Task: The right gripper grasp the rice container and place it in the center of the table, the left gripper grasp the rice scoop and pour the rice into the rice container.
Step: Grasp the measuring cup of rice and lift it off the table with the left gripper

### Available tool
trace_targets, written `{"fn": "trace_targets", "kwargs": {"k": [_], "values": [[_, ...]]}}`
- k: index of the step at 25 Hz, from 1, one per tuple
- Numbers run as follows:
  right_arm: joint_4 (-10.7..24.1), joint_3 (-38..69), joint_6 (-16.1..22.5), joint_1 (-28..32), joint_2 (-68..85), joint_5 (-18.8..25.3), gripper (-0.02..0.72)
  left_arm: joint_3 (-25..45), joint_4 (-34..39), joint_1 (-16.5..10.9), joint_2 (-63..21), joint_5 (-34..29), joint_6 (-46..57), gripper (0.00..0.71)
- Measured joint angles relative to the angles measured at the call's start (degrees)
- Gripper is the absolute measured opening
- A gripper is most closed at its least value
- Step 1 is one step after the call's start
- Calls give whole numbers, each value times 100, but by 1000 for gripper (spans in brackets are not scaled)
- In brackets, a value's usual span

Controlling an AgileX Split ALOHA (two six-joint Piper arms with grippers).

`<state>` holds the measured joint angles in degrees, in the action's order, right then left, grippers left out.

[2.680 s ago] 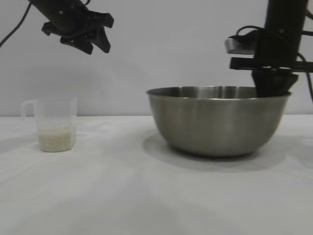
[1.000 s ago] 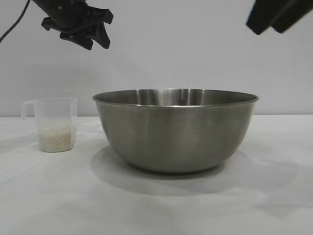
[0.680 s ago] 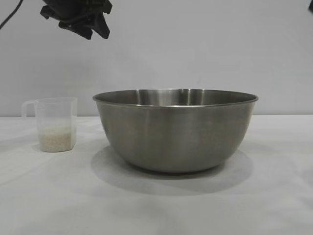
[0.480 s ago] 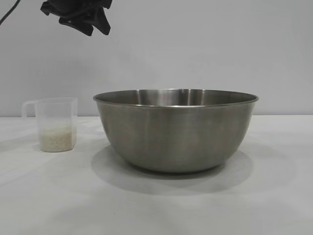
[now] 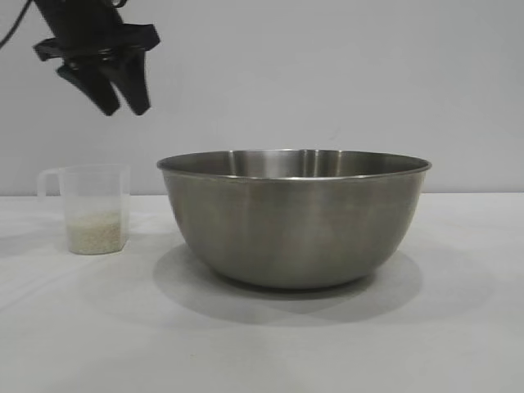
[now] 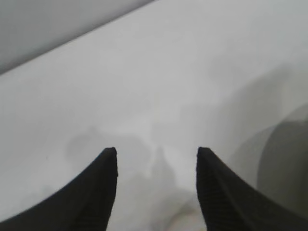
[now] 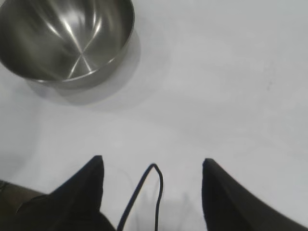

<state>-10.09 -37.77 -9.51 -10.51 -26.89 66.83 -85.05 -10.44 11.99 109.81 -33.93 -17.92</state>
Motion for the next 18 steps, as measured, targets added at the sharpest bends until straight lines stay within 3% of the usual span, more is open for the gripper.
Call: {"fn": "trace_targets", "kwargs": {"k": [6, 13, 18], "values": [[14, 632, 115, 0, 812, 114, 382, 724, 369, 0, -786, 449, 640, 369], [14, 975, 120, 0, 1561, -137, 382, 2728, 390, 0, -1896, 2601, 862, 369], [14, 975, 130, 0, 1729, -149, 382, 4032, 390, 0, -2122, 3765, 862, 369]]}}
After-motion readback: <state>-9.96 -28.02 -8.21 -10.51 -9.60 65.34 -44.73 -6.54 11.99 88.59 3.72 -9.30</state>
